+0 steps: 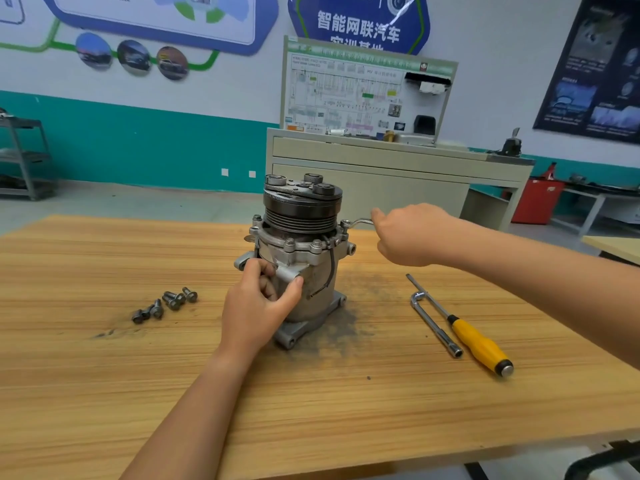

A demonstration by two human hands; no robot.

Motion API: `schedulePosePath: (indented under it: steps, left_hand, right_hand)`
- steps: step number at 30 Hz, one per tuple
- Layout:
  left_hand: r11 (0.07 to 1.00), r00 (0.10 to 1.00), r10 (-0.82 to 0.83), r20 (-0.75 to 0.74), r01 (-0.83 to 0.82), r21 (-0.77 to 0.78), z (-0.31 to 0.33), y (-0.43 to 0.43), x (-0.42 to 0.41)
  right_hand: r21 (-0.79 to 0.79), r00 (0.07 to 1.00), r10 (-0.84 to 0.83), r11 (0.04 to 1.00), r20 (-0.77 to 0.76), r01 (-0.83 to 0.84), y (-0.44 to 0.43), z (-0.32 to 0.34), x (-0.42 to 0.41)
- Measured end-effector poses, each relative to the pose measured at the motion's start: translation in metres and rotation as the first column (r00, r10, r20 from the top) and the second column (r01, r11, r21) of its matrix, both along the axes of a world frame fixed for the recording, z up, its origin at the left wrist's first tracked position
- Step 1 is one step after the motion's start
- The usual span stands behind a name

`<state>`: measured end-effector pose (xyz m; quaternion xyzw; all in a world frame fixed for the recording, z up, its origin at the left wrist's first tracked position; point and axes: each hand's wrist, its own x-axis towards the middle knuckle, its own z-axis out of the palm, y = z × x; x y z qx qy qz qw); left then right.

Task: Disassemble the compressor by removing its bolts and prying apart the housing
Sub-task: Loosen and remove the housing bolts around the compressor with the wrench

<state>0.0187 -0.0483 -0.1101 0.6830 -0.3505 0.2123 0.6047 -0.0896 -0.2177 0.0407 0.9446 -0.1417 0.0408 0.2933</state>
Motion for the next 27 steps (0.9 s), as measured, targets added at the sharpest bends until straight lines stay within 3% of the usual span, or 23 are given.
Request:
schedulePosePath:
  steps: [8,13,16,19,22,24,27]
  left_hand:
    - [1.000,1.000,-0.007,-0.002,0.007,0.004,-0.002,-0.001,0.004]
    - [1.000,1.000,-0.025,-0.011,0.025,-0.002,-0.002,0.000,0.005]
    - [1.000,0.999,-0.013,-0.033,0.014,0.003,-0.002,0.000,0.005]
    - [1.000,0.999,-0.017,-0.035,0.017,0.005,-0.003,0.000,0.005]
    - [1.000,0.999,-0.011,-0.042,0.012,0.007,-0.002,-0.001,0.005]
    - [1.000,0.999,-0.013,-0.048,0.013,0.005,-0.001,-0.001,0.003]
    - [1.000,0.998,-0.019,-0.053,0.019,0.006,0.001,0.000,0.000]
  right_hand:
    - [-0.013,0.991,-0.005,1.000,0.131,0.007,-0.028,-0.006,0.035]
    - [-0.089,0.940,0.221,0.975,0.261,-0.205,-0.045,-0.019,0.075]
    - [-0.093,0.915,0.273,0.962,0.296,-0.257,-0.051,-0.016,0.081]
    - [0.130,0.806,0.130,0.960,0.577,-0.248,-0.050,-0.004,0.068]
    - [0.441,0.647,-0.111,0.816,0.754,-0.374,-0.037,0.008,0.040]
    - [0.545,0.721,-0.163,0.768,0.674,-0.336,-0.027,0.011,0.017]
    - [0.563,0.924,-0.135,0.821,0.358,-0.098,-0.011,0.004,-0.008]
